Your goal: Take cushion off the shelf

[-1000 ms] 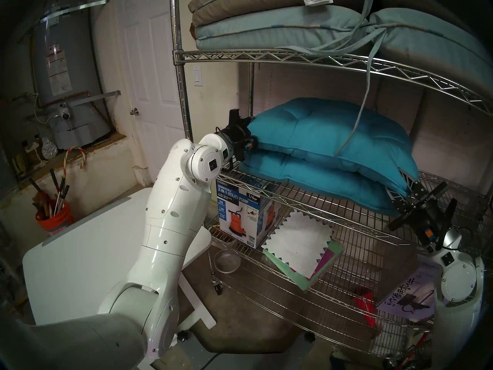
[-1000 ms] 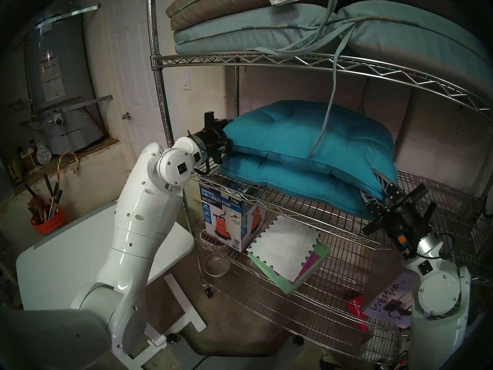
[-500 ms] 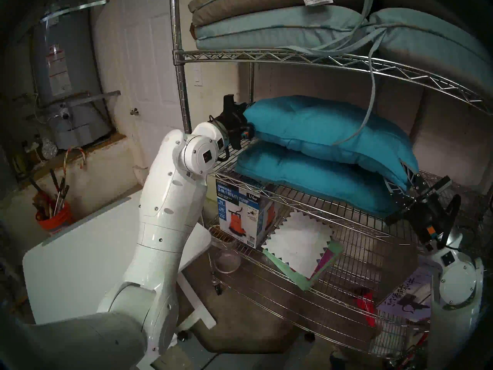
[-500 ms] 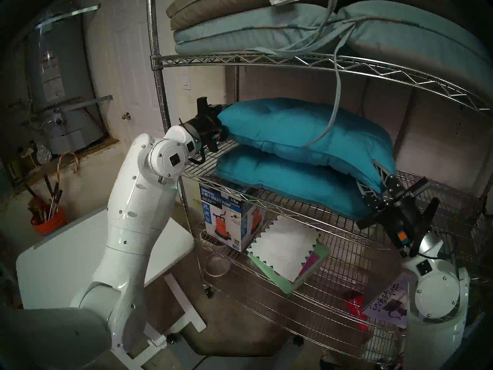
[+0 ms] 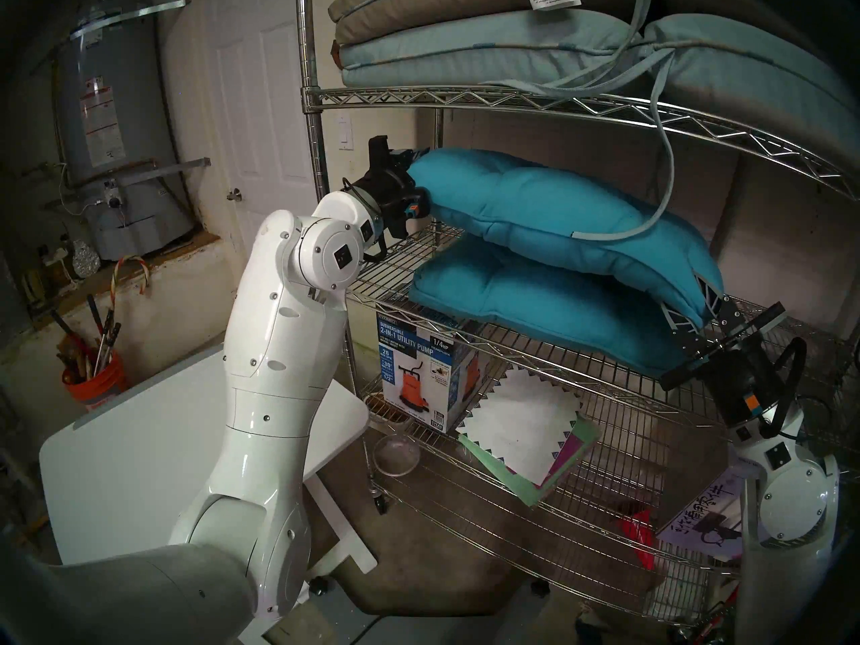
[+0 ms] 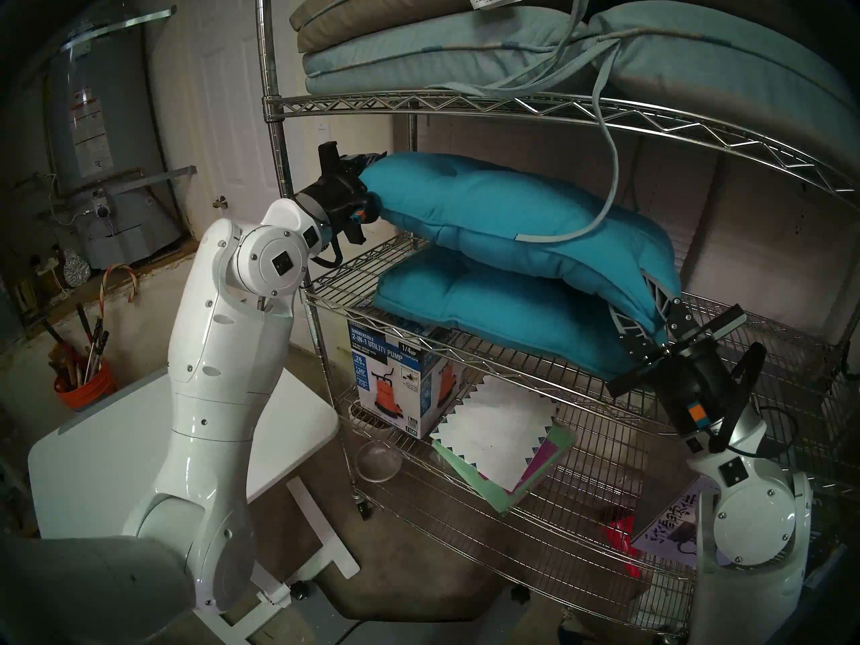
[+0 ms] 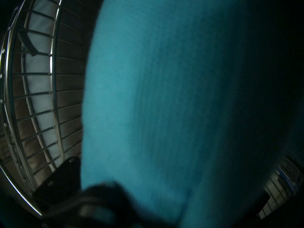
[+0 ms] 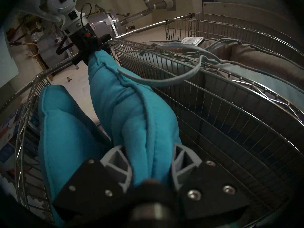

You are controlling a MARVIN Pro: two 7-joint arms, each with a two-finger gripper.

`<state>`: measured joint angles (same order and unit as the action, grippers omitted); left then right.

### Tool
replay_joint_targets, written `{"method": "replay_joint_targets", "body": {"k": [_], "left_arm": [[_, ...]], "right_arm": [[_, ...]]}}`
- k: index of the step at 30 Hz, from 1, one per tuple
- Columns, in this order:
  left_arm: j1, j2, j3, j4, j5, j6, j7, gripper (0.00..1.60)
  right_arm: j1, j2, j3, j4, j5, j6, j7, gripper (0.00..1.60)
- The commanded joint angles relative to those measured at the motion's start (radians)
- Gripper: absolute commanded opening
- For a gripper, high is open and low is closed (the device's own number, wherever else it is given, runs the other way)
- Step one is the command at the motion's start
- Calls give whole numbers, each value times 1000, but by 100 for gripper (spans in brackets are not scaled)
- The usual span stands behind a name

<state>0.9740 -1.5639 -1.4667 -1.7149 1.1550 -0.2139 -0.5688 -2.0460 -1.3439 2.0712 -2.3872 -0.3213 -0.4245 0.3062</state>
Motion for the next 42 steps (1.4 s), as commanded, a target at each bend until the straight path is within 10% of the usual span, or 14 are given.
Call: {"method": "replay_joint_targets", "body": {"k": [1, 42], "left_arm": [[-47, -27, -5, -69, -10, 3, 39, 0], [-65, -33, -57, -208, -11, -7, -25, 0]], "right_arm": [[83, 16, -3, -56, 30, -1, -25, 0], [163, 71, 14, -56, 181, -53, -6, 0]]}}
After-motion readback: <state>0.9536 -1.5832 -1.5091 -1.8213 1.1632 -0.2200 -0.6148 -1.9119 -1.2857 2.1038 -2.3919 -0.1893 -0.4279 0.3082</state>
